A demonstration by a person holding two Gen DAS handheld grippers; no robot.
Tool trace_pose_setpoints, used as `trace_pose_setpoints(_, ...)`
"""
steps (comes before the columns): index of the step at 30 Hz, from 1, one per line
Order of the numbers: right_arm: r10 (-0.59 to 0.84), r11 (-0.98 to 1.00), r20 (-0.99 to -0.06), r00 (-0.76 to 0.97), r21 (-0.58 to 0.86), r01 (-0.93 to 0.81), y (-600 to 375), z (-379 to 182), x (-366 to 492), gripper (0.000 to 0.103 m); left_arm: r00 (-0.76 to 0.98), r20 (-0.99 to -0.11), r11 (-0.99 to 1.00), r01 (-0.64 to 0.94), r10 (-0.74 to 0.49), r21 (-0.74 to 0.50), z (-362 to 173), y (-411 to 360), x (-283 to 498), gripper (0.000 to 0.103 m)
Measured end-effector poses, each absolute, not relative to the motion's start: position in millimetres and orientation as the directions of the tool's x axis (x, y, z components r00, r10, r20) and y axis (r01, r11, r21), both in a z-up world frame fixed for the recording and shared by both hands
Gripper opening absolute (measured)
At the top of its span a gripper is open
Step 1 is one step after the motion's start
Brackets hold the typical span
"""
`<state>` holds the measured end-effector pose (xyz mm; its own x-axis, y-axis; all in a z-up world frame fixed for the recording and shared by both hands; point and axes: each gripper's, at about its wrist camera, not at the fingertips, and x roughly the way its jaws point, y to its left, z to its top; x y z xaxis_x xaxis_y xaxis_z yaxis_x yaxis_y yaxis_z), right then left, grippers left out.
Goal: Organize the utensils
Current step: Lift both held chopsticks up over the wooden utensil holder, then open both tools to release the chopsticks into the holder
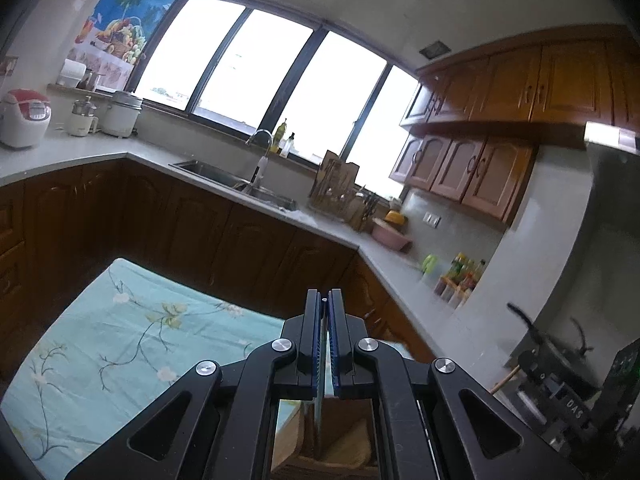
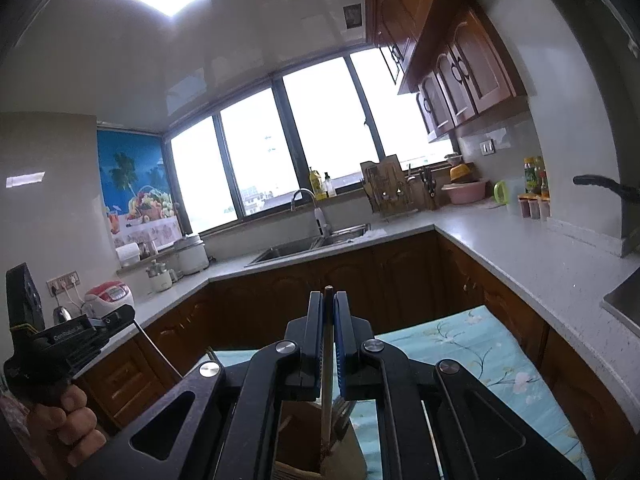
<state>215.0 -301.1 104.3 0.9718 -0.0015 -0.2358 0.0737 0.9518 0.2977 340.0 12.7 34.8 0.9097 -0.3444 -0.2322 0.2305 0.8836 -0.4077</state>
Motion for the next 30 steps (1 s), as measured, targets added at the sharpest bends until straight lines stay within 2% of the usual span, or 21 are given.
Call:
trace_pose_setpoints(12,0.064,0.955,-0.349,0.935,0.294,0.044,-288,67,235,0.005,0.872,-0.342,0.914,0.237,-0.350,-0.330,24,-11,349,0.003)
trace_pose_setpoints(19,0.083,0.950,-0.385,0.919,0.310,0.044,-287,52,240,0.005,0.879,-0.341,0.931,0.249,-0.333,-0.267,35,-15,344,0.003)
trace_pose_setpoints(30,0.078,0.940,-0.398,0.914,0.335,0.066,-296,49,239,0.006,0.869,-0.361,0.927,0.244,-0.340,-0.286,32,-8,345,0.003)
